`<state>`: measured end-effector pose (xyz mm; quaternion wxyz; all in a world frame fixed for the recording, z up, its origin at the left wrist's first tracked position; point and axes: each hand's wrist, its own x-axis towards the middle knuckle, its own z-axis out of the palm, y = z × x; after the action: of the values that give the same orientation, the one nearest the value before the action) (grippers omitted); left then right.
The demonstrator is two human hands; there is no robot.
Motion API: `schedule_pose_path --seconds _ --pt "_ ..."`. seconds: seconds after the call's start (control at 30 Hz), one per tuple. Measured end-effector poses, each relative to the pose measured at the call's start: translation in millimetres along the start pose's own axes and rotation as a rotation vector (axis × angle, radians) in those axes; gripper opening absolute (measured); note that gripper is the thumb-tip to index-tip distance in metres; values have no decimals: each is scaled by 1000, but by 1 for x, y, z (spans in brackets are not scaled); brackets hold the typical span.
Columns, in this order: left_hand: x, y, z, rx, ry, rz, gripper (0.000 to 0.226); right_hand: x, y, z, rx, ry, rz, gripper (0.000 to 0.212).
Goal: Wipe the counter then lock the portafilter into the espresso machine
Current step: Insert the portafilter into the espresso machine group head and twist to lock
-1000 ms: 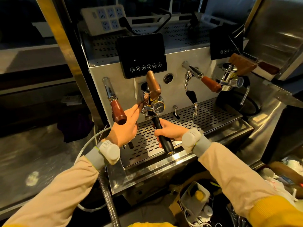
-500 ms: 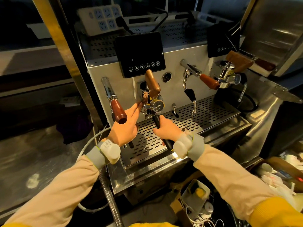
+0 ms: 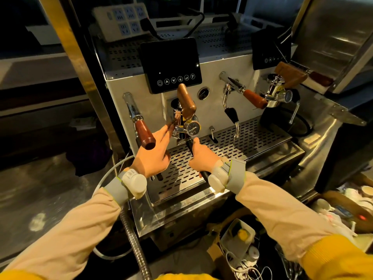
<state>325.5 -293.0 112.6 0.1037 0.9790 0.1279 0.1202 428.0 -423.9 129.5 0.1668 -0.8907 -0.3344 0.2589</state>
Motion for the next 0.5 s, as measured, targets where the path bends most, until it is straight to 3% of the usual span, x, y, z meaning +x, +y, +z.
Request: schedule_pose_path --seconds 0.13,0.33,0.5 --pt "-1 -1 -1 6 -13 -1 79 -2 -2 -2 -19 -5 -8 60" --pt "0 -4 3 7 -15 -1 79 -9 -3 -2 -7 28 -9 46" --pt "2 -9 8 4 -18 -5 78 -15 -5 7 -68 134 4 48"
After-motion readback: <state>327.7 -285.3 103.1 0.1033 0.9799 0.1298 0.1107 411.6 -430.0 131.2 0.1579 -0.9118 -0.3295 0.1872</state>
